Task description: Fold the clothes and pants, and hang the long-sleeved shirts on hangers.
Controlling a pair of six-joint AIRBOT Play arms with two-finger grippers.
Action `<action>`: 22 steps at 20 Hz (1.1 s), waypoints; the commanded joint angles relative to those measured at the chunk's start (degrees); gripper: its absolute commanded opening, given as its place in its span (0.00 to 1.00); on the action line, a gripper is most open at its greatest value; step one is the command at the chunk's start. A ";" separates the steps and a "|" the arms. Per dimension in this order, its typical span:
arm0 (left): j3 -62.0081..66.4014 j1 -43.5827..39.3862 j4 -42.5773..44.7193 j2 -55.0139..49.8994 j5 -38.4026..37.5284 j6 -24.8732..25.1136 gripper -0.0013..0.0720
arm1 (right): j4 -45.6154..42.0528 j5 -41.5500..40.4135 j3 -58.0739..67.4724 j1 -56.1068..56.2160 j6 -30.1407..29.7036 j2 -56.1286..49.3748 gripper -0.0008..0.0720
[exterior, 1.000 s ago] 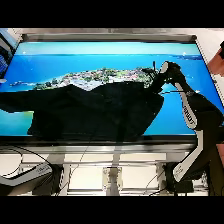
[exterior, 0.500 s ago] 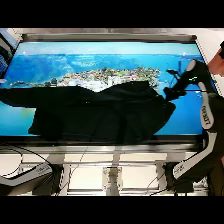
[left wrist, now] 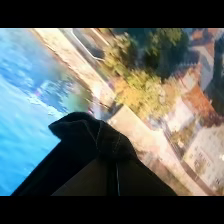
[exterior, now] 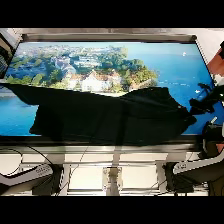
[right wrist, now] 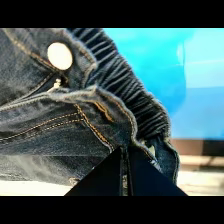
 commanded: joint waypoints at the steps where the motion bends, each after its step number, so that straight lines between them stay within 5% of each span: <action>1: 0.00 -4.33 0.81 -2.14 -0.24 0.07 0.05 | 0.24 0.79 -1.42 -5.09 -0.50 1.57 0.05; 4: 0.00 -5.35 1.22 -3.98 -4.31 1.81 0.05 | 6.08 -1.84 -1.40 -5.66 -2.01 3.50 0.22; 6: 0.00 -5.73 5.35 -5.42 -10.80 3.17 0.05 | 13.07 -4.48 -1.09 -5.55 -2.97 4.66 0.23; 8: 0.00 -6.19 12.11 -6.95 -19.04 4.72 0.05 | 19.47 -5.22 0.61 -5.55 -3.13 4.76 0.37; 12: -0.74 -7.43 20.70 -8.74 -34.10 13.31 0.05 | 27.61 -6.99 2.19 -4.24 -3.52 4.76 0.40; 22: -15.50 -14.64 30.97 -5.57 -29.70 14.29 0.04 | 20.98 -19.87 2.16 9.18 -5.05 3.93 0.40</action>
